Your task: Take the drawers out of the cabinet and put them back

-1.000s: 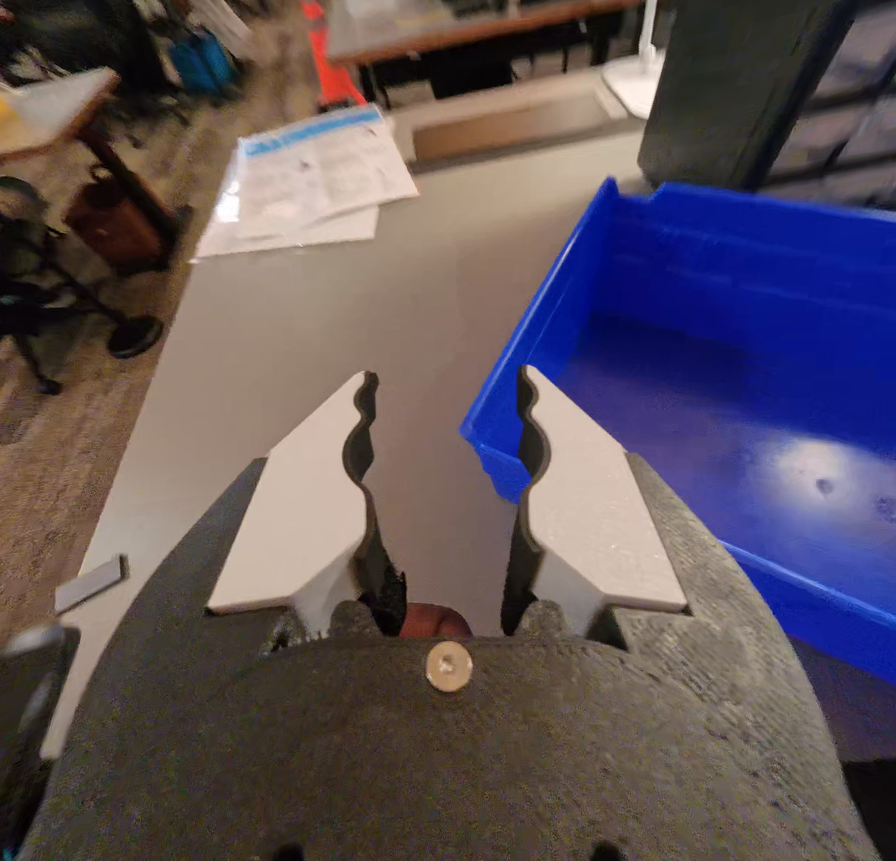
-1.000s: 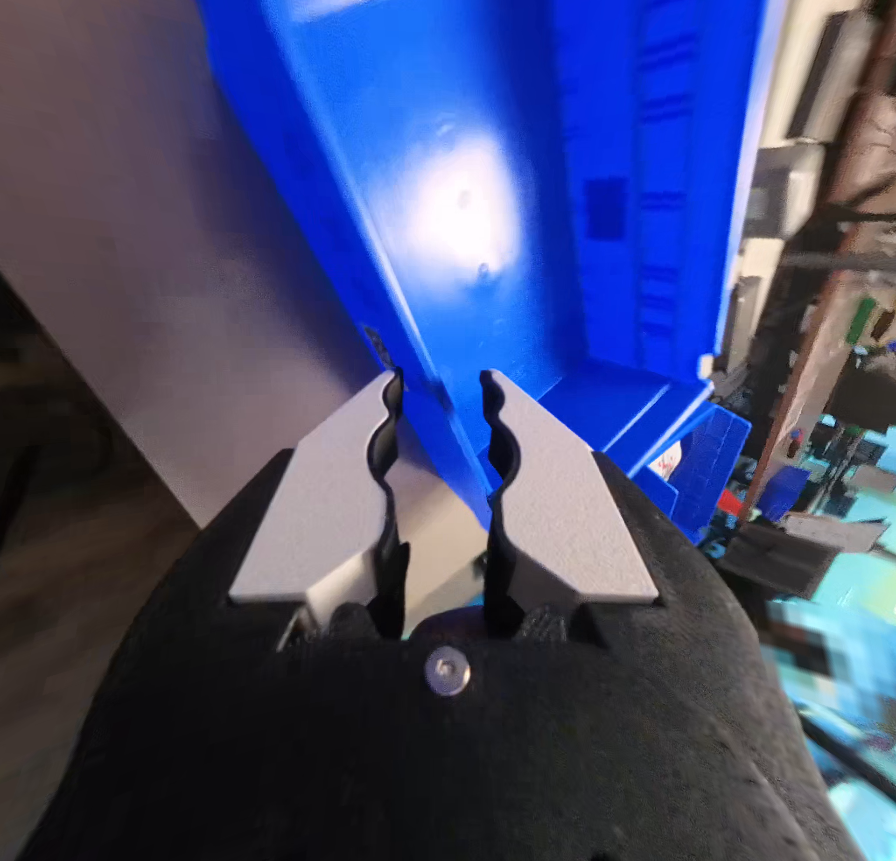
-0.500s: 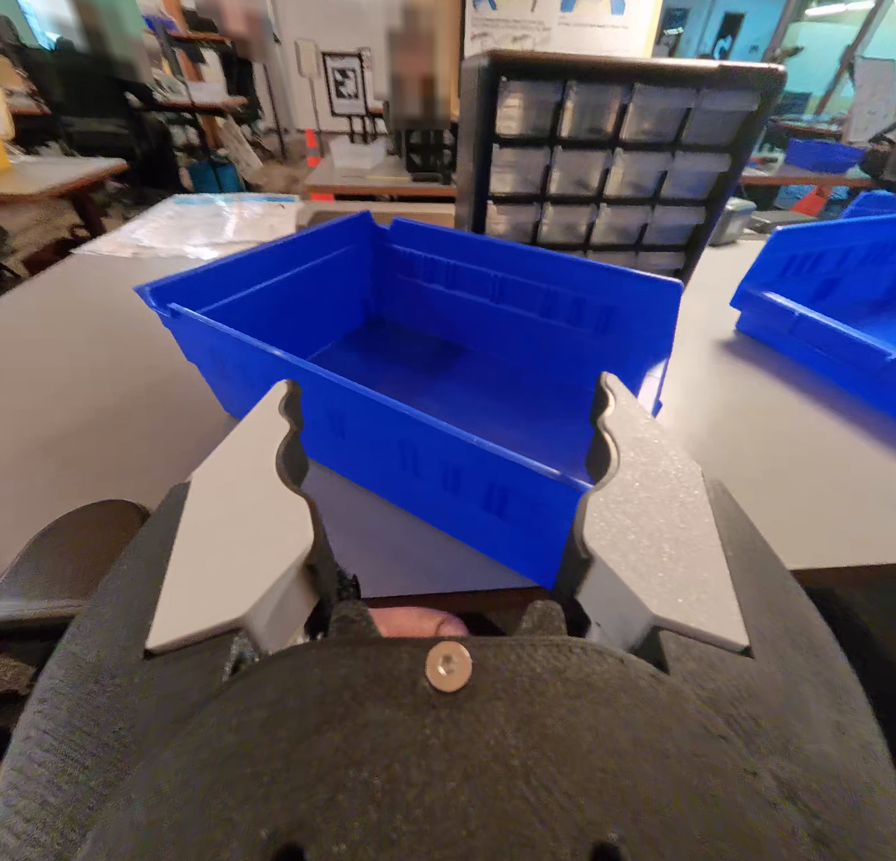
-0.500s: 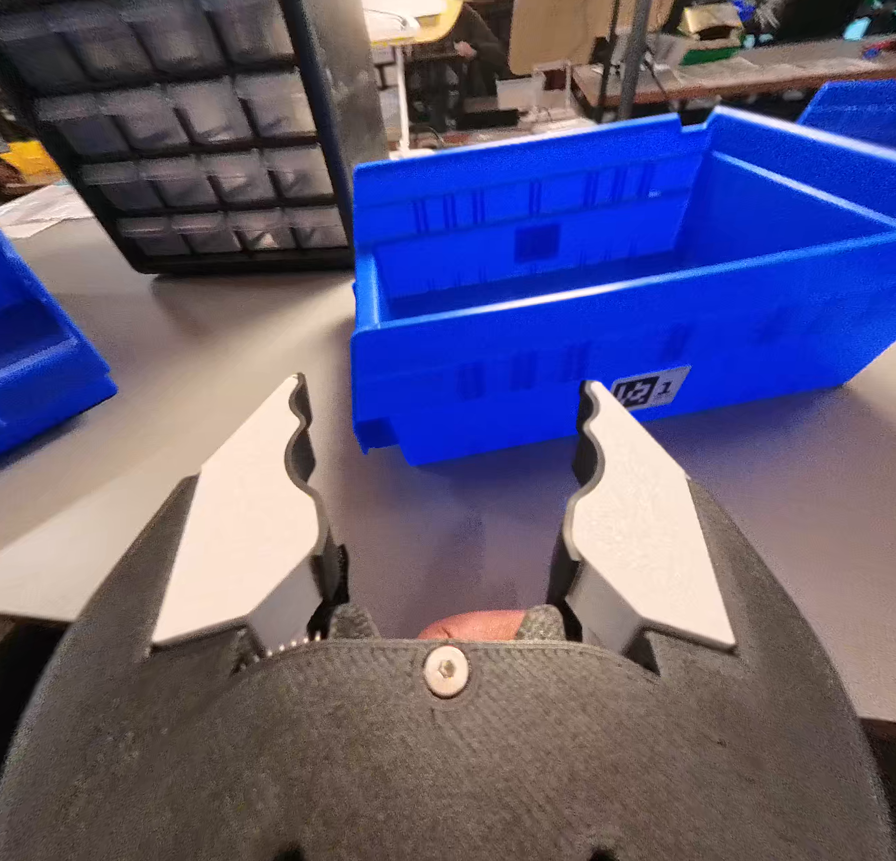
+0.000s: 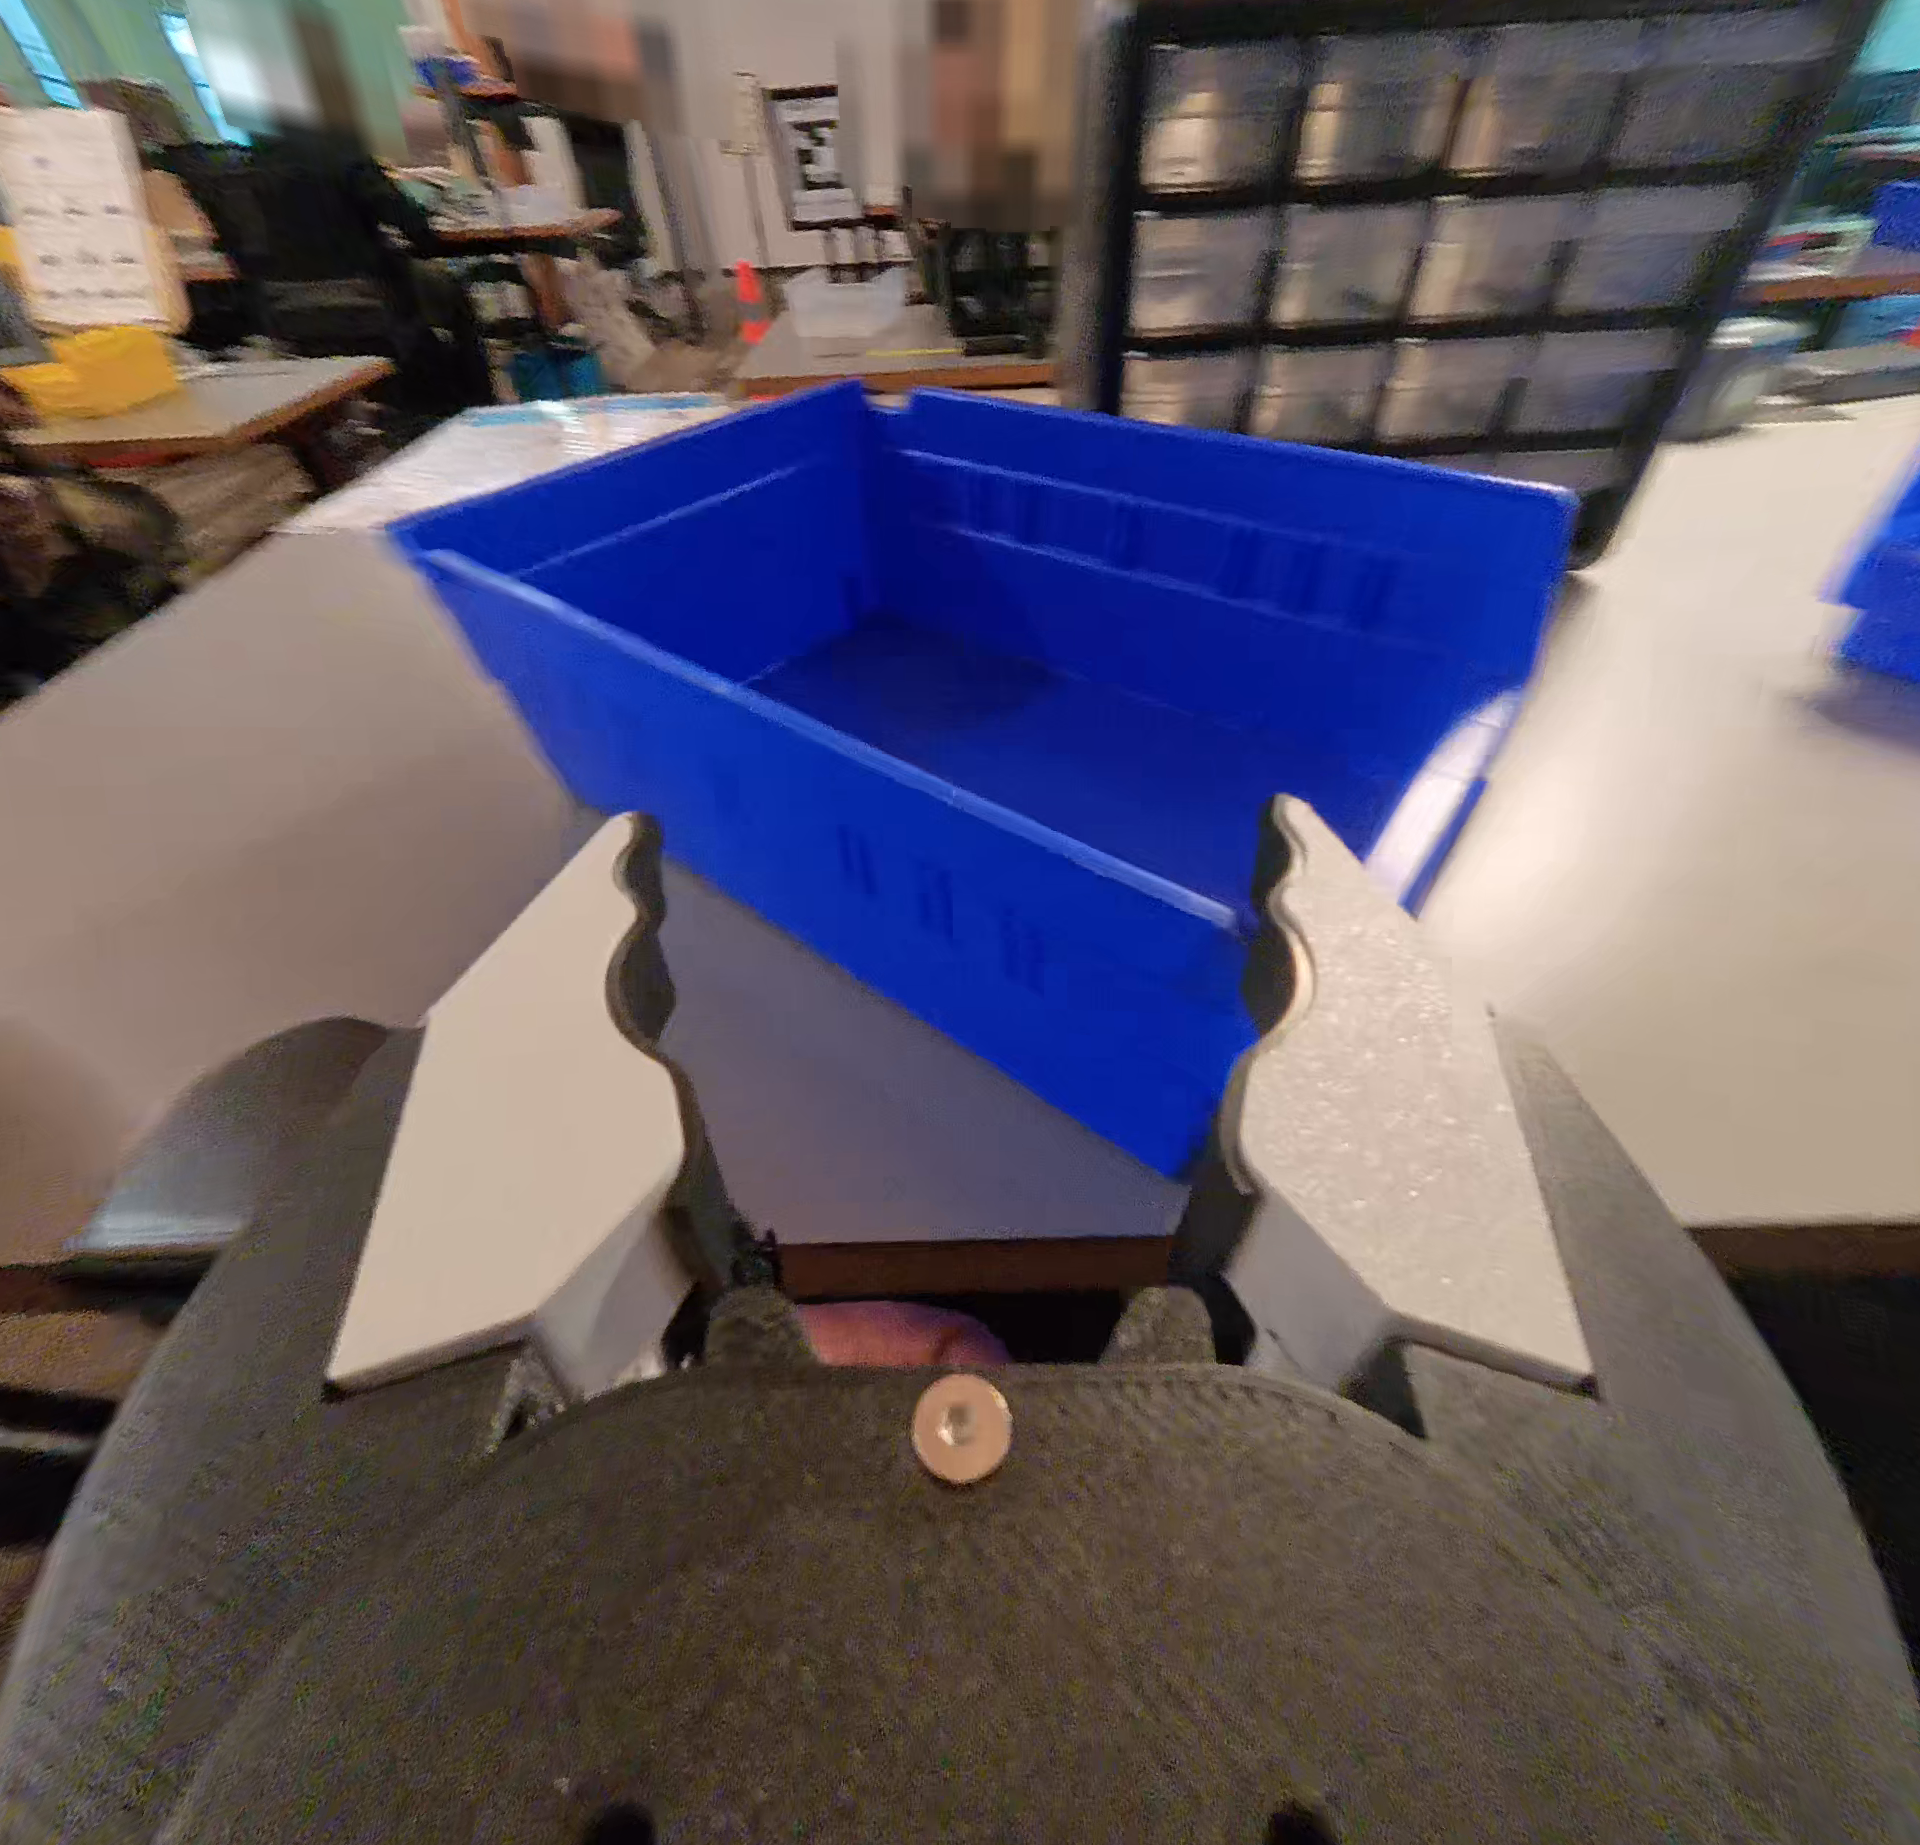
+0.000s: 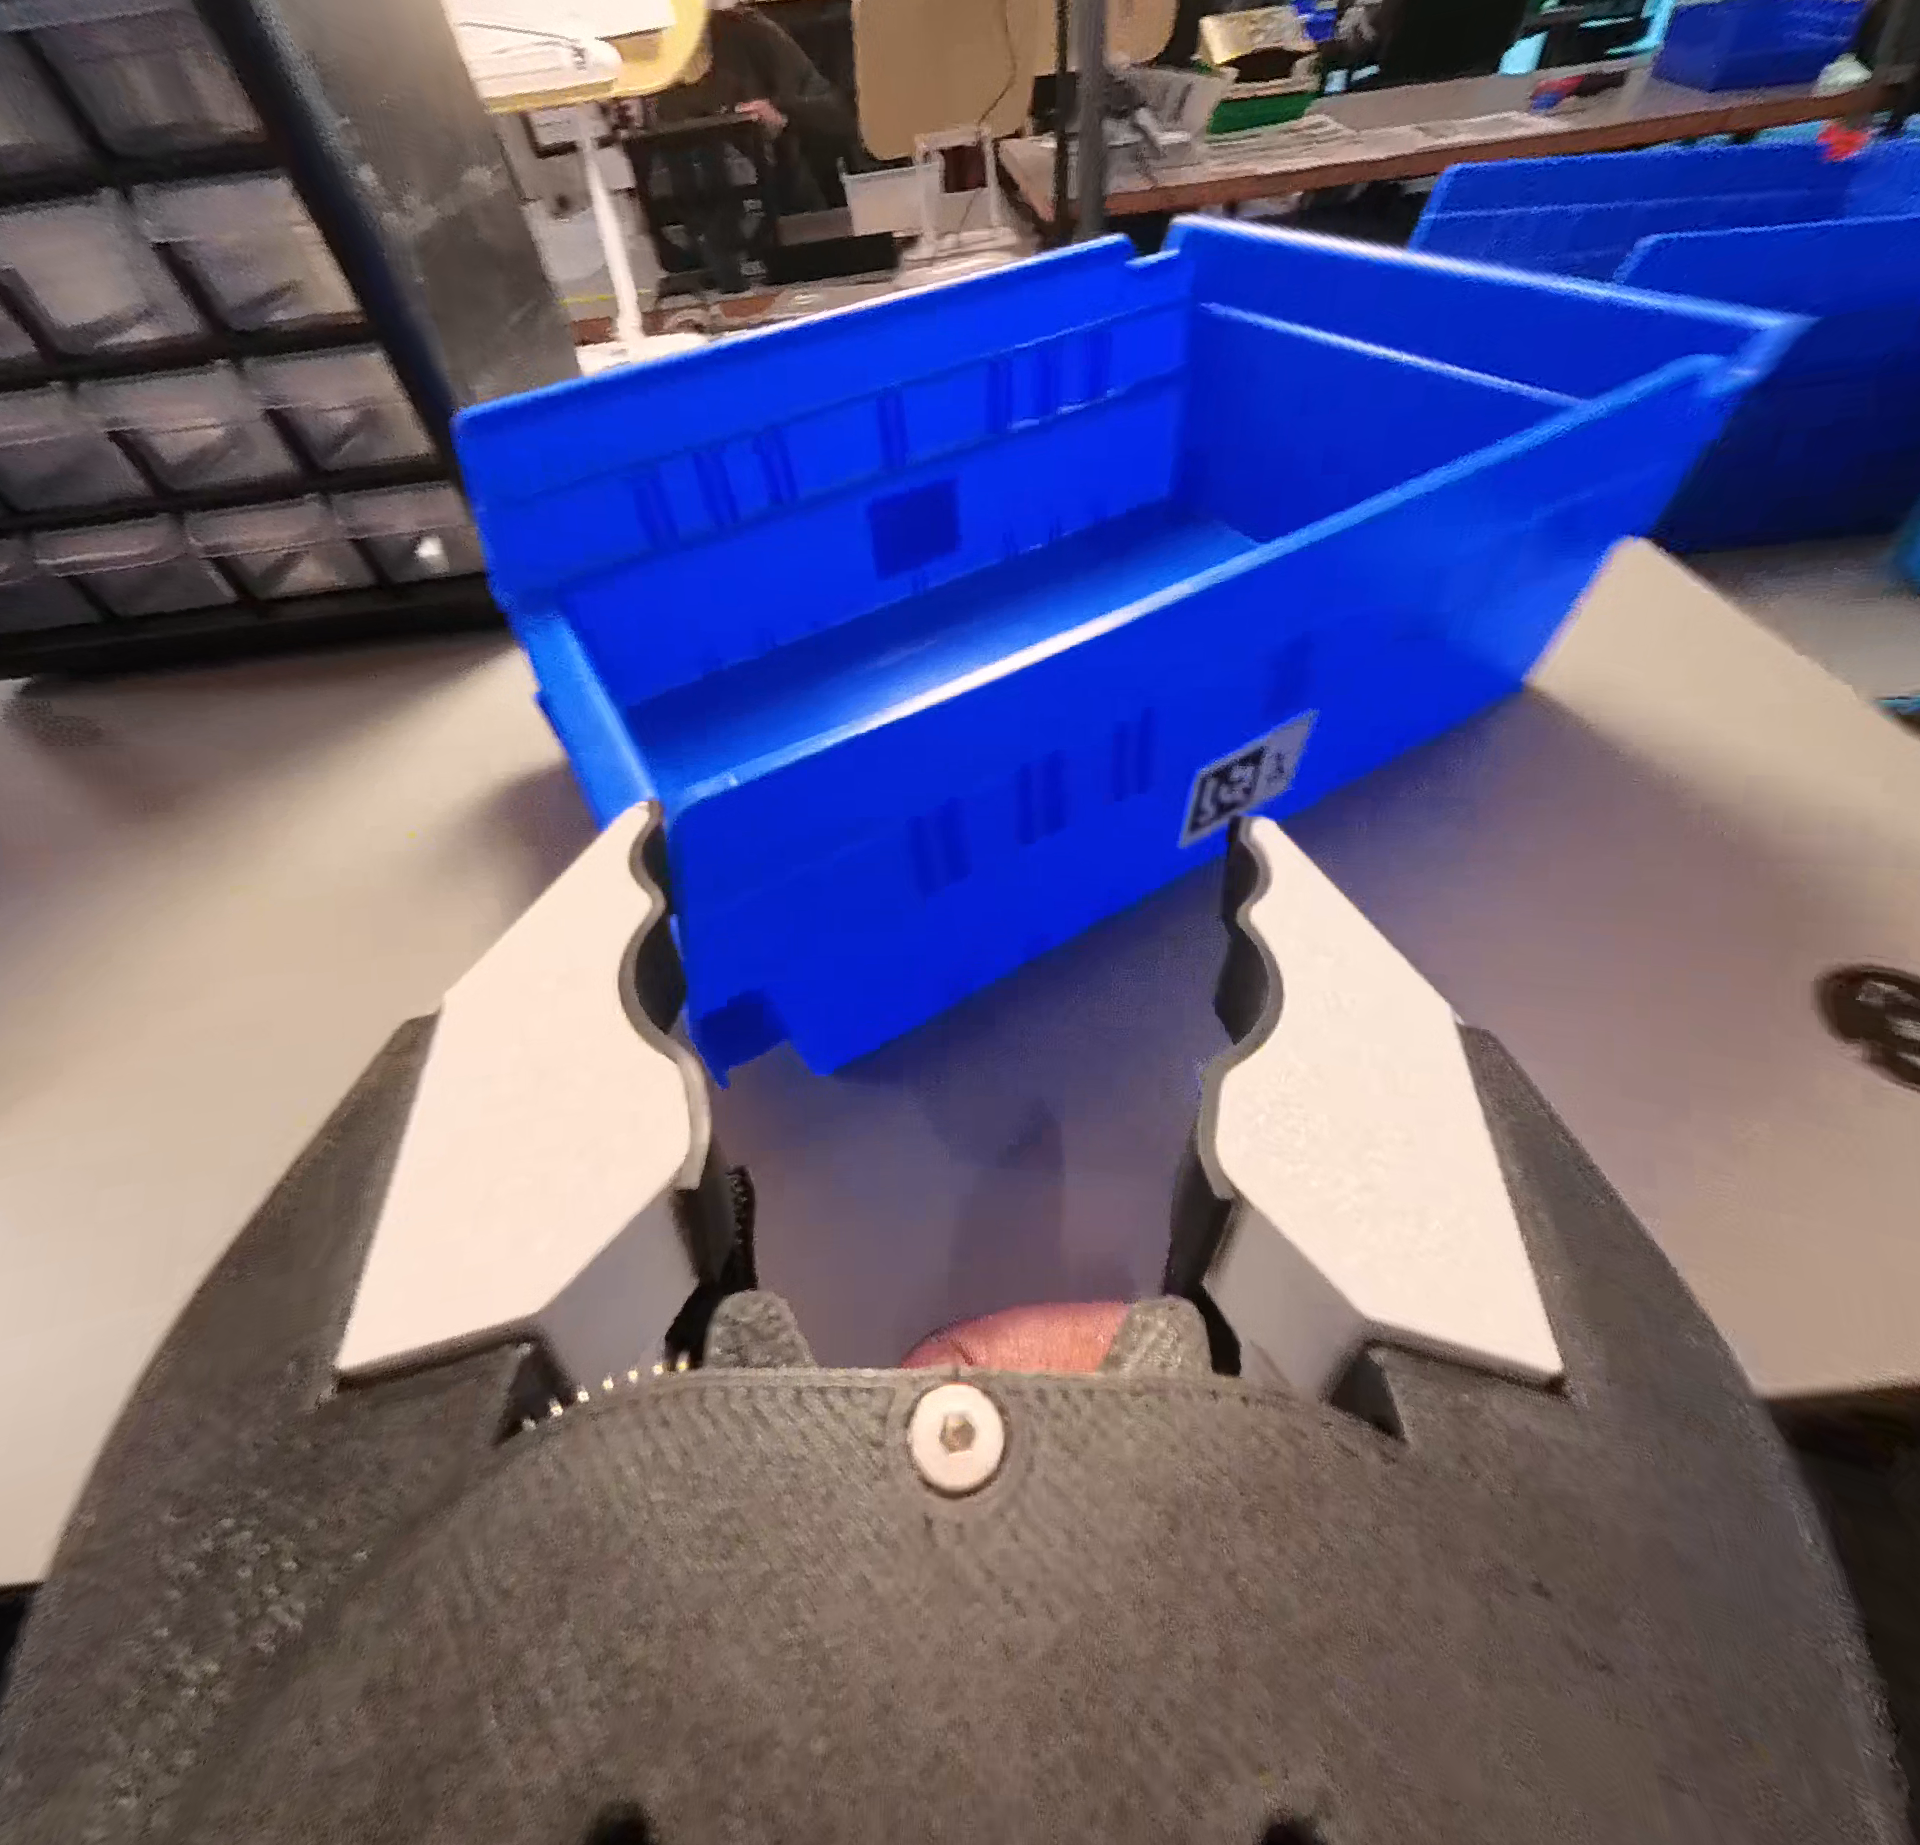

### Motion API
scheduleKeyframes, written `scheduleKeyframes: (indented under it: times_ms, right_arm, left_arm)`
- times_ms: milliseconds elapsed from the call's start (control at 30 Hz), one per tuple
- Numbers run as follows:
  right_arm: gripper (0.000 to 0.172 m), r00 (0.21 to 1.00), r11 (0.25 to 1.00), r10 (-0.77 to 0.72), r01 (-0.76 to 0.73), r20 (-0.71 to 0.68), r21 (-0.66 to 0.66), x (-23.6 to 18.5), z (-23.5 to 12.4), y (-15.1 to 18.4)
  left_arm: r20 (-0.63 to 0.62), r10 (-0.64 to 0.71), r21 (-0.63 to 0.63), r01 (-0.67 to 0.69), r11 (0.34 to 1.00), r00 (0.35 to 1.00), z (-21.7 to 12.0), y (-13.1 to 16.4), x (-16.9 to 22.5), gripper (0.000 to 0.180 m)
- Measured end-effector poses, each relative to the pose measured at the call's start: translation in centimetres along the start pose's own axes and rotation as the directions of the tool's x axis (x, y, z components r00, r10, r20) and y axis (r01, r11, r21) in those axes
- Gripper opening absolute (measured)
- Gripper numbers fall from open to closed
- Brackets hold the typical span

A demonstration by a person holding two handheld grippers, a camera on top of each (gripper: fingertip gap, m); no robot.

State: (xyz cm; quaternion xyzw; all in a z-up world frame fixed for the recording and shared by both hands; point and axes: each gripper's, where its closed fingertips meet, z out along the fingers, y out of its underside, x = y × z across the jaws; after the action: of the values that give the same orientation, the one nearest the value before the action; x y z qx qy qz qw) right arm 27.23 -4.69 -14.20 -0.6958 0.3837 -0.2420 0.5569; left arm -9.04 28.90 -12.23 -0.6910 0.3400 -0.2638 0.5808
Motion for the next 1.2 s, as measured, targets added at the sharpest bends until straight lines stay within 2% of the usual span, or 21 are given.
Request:
scheduleKeyframes:
  times_ms: [67, 133, 267, 367, 400, 467, 567, 667, 767, 867, 967, 1067, 1100, 1133, 1200]
  right_arm:
    - [0.099, 0.998, 1.0, 0.0, 0.001, -0.067, 0.009, 2.8, -0.6, -0.3]
    - [0.091, 0.99, 1.0, 0.011, -0.008, -0.139, 0.02, 5.8, -1.4, -0.6]
    - [0.087, 0.989, 1.0, -0.004, 0.006, -0.146, 0.015, 8.0, -2.8, -0.8]
    - [0.083, 0.99, 1.0, -0.025, 0.025, -0.138, -0.003, 9.0, -2.2, -0.7]
    - [0.079, 0.989, 1.0, -0.016, 0.016, -0.148, 0.0, 9.6, -1.9, -0.8]
    - [0.07, 0.981, 1.0, -0.001, 0.001, -0.193, -0.001, 11.4, -1.5, -0.9]
    - [0.07, 0.978, 1.0, 0.021, -0.016, -0.209, 0.024, 12.0, -2.2, -1.6]
    - [0.07, 0.982, 0.998, 0.008, 0.005, -0.187, 0.068, 9.8, -3.5, -2.4]
    - [0.069, 0.998, 0.988, 0.022, -0.012, -0.067, 0.155, 4.7, -3.4, -3.9]
    - [0.07, 0.996, 0.986, 0.022, -0.036, 0.085, 0.162, -1.6, -1.2, -4.6]
    - [0.076, 0.99, 0.995, -0.042, 0.029, 0.136, 0.092, -6.5, 2.7, -4.1]
    - [0.087, 0.989, 0.998, -0.065, 0.062, 0.133, 0.024, -9.2, 6.2, -3.3]
    - [0.087, 0.99, 0.998, -0.068, 0.067, 0.125, 0.007, -9.5, 7.1, -3.2]
    - [0.083, 0.991, 0.997, -0.073, 0.074, 0.109, -0.004, -9.5, 7.8, -3.1]
    - [0.063, 0.995, 0.996, -0.083, 0.083, 0.055, -0.006, -8.2, 8.4, -3.2]
  left_arm:
    - [0.11, 0.022, 0.006, -0.023, 1.0, 0.994, 0.3, -0.2, -3.5, 0.1]
    - [0.174, 0.017, 0.001, -0.017, 1.0, 0.985, 0.3, -0.5, -6.1, 0.097]
    - [0.18, 0.05, 0.048, -0.059, 0.997, 0.982, -0.6, -2.1, -6.8, 0.096]
    - [0.201, 0.065, -0.035, -0.059, 0.998, 0.977, 1.0, -0.4, -8.4, 0.086]
    - [0.195, 0.058, -0.046, -0.05, 0.998, 0.979, 1.7, 0.2, -9.1, 0.093]
    - [0.226, 0.025, -0.068, -0.01, 0.998, 0.974, 2.9, 1.1, -11.0, 0.077]
    - [0.278, -0.01, -0.029, 0.018, 0.999, 0.96, 2.3, 0.2, -12.9, 0.077]
    - [0.204, -0.035, 0.063, 0.022, 0.998, 0.978, 1.2, -2.2, -10.3, 0.078]
    - [0.032, -0.002, 0.075, 0.0, 0.997, 0.999, 2.2, -3.0, -4.0, 0.079]
    - [-0.122, 0.038, 0.033, -0.035, 0.999, 0.992, 4.6, -2.4, 2.3, 0.08]
    - [-0.162, 0.11, -0.012, -0.113, 0.994, 0.981, 7.7, -1.5, 6.0, 0.079]
    - [-0.167, 0.128, -0.062, -0.14, 0.988, 0.978, 10.1, -0.5, 7.2, 0.07]
    - [-0.151, 0.141, -0.056, -0.151, 0.987, 0.978, 10.4, -0.6, 7.0, 0.06]
    - [-0.145, 0.153, -0.051, -0.162, 0.985, 0.978, 10.6, -0.6, 6.7, 0.057]
    - [-0.149, 0.144, -0.054, -0.154, 0.987, 0.978, 10.4, -0.6, 5.9, 0.059]
